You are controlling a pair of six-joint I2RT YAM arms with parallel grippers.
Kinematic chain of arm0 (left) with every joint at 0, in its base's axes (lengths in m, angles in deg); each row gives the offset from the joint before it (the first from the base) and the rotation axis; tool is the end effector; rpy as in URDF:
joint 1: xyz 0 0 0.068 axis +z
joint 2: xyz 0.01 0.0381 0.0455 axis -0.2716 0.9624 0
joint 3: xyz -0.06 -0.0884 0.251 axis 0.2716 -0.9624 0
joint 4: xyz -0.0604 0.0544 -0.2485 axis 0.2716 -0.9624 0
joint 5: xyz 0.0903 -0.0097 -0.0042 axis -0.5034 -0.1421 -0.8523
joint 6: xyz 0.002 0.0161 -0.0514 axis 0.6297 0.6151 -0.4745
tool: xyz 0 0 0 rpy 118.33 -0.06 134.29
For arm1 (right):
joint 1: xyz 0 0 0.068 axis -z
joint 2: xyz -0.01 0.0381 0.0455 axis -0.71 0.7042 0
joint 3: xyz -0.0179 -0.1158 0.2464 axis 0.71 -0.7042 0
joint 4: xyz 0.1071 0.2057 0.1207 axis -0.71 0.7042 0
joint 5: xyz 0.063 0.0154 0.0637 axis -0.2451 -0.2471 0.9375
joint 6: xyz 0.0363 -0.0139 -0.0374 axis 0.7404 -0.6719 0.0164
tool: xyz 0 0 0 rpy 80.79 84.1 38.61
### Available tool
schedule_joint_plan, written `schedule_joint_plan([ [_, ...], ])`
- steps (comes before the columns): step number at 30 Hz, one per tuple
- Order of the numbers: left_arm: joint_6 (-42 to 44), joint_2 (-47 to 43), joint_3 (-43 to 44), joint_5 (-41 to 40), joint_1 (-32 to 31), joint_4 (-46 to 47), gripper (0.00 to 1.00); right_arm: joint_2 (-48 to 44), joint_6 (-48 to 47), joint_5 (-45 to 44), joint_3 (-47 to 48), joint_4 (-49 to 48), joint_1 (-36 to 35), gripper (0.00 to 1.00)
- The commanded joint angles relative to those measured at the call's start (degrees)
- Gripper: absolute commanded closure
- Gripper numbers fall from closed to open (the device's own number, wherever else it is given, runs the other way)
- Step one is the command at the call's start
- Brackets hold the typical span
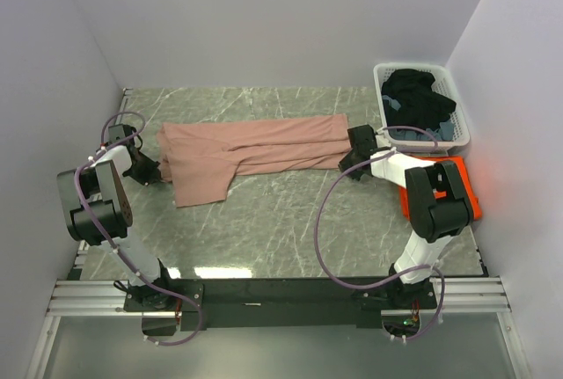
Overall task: Fold and stack the t-shirts
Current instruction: Fold the tshirt
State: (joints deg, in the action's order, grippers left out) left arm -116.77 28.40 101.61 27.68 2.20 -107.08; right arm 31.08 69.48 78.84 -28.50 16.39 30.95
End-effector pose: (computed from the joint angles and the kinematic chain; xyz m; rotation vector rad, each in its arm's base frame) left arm 0.3224 0.1028 0.1603 -1.3322 2.3770 -0.1845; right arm 0.3345 0.0798 0.1535 0.9413 2.3717 0.2934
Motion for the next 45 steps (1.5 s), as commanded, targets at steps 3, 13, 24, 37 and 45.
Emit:
schedule_joint_plan([
  [3,0.58,-0.51,1.60,-1.73,1.03,-2.09,0.99,0.96,0.24,-2.89,2.74,1.18,-0.31,0.91],
  [13,-0.56,1.24,7.05,-0.68,5.07,-8.07,0.99,-1.94,-7.23,-6.93,5.12,6.72,2.50,1.00],
  [24,0.06,-0.86,3.63,-1.82,5.95,-9.66,0.99,-2.73,-14.88,-7.72,2.48,8.22,3.39,1.00],
  [37,0.23,-4.90,2.39,-1.47,6.04,-10.88,0.76,-5.72,-20.94,-4.47,1.86,11.20,3.30,0.75],
  [45,0.50,-15.08,0.65,-2.08,5.43,-13.96,0.28,-13.79,-23.76,0.78,2.39,13.41,1.98,0.53],
])
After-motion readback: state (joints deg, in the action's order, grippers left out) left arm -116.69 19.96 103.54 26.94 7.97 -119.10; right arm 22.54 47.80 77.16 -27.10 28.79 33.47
